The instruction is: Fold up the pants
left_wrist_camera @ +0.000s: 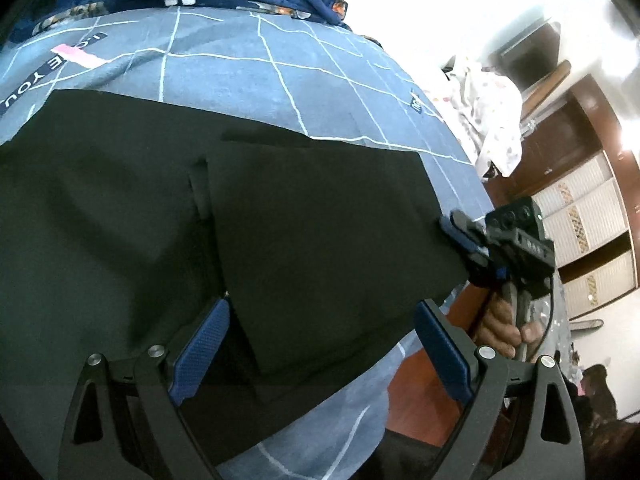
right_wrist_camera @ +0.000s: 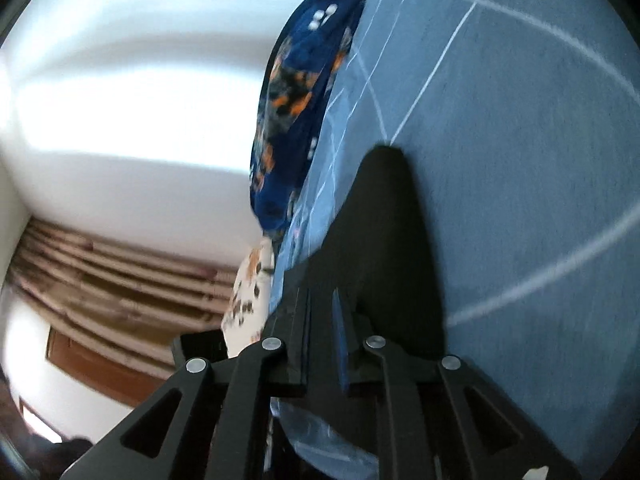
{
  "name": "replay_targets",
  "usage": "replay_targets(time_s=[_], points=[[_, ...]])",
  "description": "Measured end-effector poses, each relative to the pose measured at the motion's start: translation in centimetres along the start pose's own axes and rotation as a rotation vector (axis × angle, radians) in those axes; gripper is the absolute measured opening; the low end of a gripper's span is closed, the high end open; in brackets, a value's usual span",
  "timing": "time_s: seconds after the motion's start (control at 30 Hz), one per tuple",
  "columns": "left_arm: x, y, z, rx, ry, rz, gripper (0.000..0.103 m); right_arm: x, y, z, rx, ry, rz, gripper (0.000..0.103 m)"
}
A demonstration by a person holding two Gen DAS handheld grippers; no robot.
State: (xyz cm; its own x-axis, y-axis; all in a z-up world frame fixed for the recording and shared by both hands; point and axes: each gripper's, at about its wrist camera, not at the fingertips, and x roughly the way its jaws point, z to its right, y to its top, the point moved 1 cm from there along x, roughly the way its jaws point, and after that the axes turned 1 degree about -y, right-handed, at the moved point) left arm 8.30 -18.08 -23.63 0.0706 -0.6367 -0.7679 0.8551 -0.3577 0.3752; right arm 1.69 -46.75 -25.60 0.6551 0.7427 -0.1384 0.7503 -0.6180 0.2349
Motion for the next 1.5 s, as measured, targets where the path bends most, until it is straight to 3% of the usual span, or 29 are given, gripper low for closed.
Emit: replay_targets(time_s=[0.07, 0.2, 0.3, 0.33, 0.4, 0.47, 0.57, 0.67, 0.77, 0.83, 0.93, 1.1, 1.2, 1.33, 1.5], points=[[0.0, -0.1, 0.0, 0.002, 0.012, 0.003, 0.093, 0.1, -0.8, -0.2, -0.033, -0.024, -0.022, 0.012], [-0.2, -0.2, -0.4, -0.014, 0.024, 0.008, 0.093, 0.6, -1.8, -1.5, -0.174, -0.191, -0.072, 0.006], [-0.7, -0.3, -0.7, -0.021, 0.042, 0.012, 0.093, 1.1, -2.3, -3.0, -0.263, -0.317, -0.095, 0.007], [-0.8, -0.2, -0.7, -0.021, 0.045, 0.015, 0.093, 1.1, -2.5, -3.5, -0.287, -0.345, -0.094, 0.013], [-1.1, -0.4, -1.0, -0.026, 0.046, 0.021, 0.093, 1.1, -3.1, -4.9, -0.335, -0.376, -0.073, 0.015], [-1.3, -0.6, -1.2, -0.032, 0.055, 0.02, 0.093, 2.0, -3.7, -5.3, -0.371, -0.392, -0.089, 0.016], [-2.9, -1.0, -1.1, -0.031, 0.056, 0.045, 0.093, 2.9, -4.7, -5.6, -0.458, -0.493, -0.111, 0.012], [-6.3, -1.5, -1.0, -0.019, 0.072, 0.121, 0.093, 2.8, -4.0, -6.2, -0.4, -0.496, -0.105, 0.017], [-10.6, -2.5, -2.5, -0.052, 0.097, 0.214, 0.093, 3.2, -5.0, -8.9, -0.439, -0.458, -0.098, 0.018], [-13.6, -3.6, -4.3, -0.106, 0.113, 0.269, 0.093, 4.3, -5.7, -10.6, -0.462, -0.427, -0.111, 0.026], [-18.6, -6.3, -9.0, -0.24, 0.093, 0.344, 0.093, 6.6, -6.8, -13.0, -0.471, -0.367, -0.145, 0.037], [-24.3, -11.9, -18.1, -0.507, -0.018, 0.425, 0.091, 10.9, -8.8, -15.4, -0.434, -0.252, -0.208, 0.051], [-25.8, -15.1, -21.8, -0.631, -0.099, 0.462, 0.09, 13.1, -9.6, -14.8, -0.346, -0.196, -0.243, 0.053], [-25.5, -16.3, -23.4, -0.648, -0.1, 0.425, 0.089, 15.5, -11.1, -13.7, -0.27, -0.189, -0.284, 0.053], [-23.4, -16.8, -25.0, -0.715, -0.164, 0.393, 0.089, 17.1, -12.8, -13.4, -0.246, -0.192, -0.325, 0.056]])
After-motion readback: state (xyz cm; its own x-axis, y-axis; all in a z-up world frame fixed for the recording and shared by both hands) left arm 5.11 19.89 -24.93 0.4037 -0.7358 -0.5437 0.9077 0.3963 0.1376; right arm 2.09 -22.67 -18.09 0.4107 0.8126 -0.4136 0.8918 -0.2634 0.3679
